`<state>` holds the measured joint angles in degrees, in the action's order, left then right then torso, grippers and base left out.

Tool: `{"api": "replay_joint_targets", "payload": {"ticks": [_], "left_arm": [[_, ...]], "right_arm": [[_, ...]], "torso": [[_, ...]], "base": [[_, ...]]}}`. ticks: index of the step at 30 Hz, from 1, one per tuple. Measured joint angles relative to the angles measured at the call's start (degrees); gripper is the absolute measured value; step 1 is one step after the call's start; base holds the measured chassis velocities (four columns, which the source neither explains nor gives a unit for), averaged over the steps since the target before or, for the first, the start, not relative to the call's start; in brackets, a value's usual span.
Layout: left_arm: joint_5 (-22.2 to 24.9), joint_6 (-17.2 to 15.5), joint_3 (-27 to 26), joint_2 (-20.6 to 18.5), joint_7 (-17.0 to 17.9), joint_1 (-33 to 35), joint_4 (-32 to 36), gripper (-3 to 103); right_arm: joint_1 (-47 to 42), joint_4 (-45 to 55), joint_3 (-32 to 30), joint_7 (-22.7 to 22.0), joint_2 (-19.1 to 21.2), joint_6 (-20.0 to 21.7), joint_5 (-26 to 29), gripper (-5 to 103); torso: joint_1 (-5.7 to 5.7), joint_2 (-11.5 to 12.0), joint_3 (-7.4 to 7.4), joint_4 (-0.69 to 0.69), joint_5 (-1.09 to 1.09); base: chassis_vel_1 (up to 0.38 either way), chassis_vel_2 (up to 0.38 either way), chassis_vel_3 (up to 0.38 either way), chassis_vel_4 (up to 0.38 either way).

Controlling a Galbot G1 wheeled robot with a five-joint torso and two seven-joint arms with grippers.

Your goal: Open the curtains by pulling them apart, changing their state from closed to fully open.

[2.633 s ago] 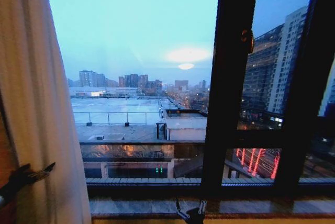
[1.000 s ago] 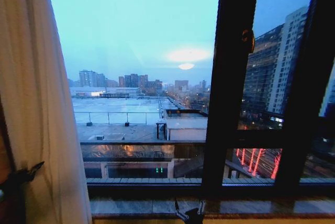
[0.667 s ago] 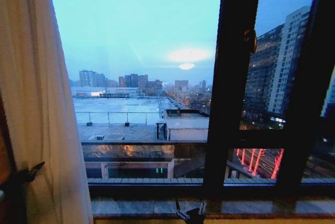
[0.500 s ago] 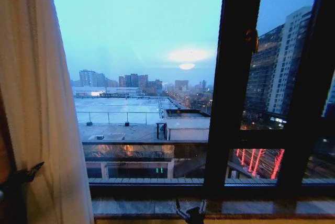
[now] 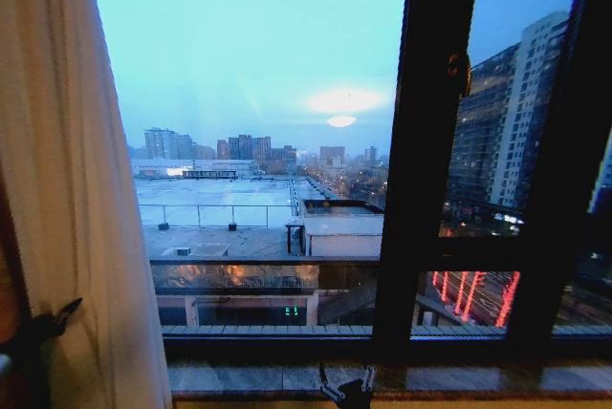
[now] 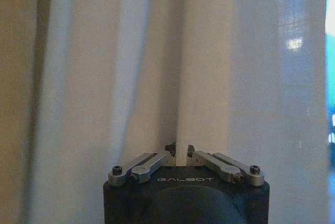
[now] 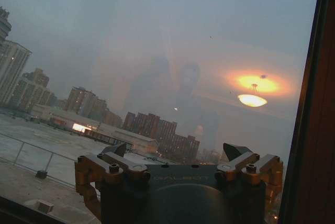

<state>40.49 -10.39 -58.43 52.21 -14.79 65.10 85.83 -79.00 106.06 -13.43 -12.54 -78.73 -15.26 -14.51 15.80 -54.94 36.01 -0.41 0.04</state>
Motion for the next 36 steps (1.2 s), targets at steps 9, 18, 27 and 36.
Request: {"api": "replay_joint_targets", "payload": {"ticks": [9, 18, 27, 36], "left_arm": [[0.4, -0.6, 0.2, 13.9, 2.0, -5.4, 0.6, 1], [-0.4, -2.0, 0.0, 17.3, 7.4, -9.7, 0.6, 1], [-4.4, -1.9, -0.4, 17.4, 7.9, -10.7, -0.9, 1], [-6.2, -1.5, -0.2, 18.4, 6.8, -10.9, -1.8, 1]], "right_arm": [[-0.2, -0.6, -0.7, 0.0, 0.0, 0.0, -0.1, 100], [0.3, -2.1, -0.4, 0.0, 0.0, 0.0, -0.5, 100], [1.3, -2.8, 0.7, 1.4, 0.0, 0.7, -3.4, 100], [2.2, -3.7, 1.4, 1.5, 0.0, 0.8, -4.3, 100]], "torso": [[-0.01, 0.0, -0.02, 0.00, 0.04], [0.00, 0.0, 0.02, 0.02, -0.06], [0.00, 0.0, 0.01, 0.03, -0.04], [0.01, 0.0, 0.01, 0.02, -0.04]], "base": [[0.000, 0.000, 0.000, 0.000], [0.000, 0.000, 0.000, 0.000], [0.000, 0.000, 0.000, 0.000], [0.031, 0.023, -0.021, -0.019]]}}
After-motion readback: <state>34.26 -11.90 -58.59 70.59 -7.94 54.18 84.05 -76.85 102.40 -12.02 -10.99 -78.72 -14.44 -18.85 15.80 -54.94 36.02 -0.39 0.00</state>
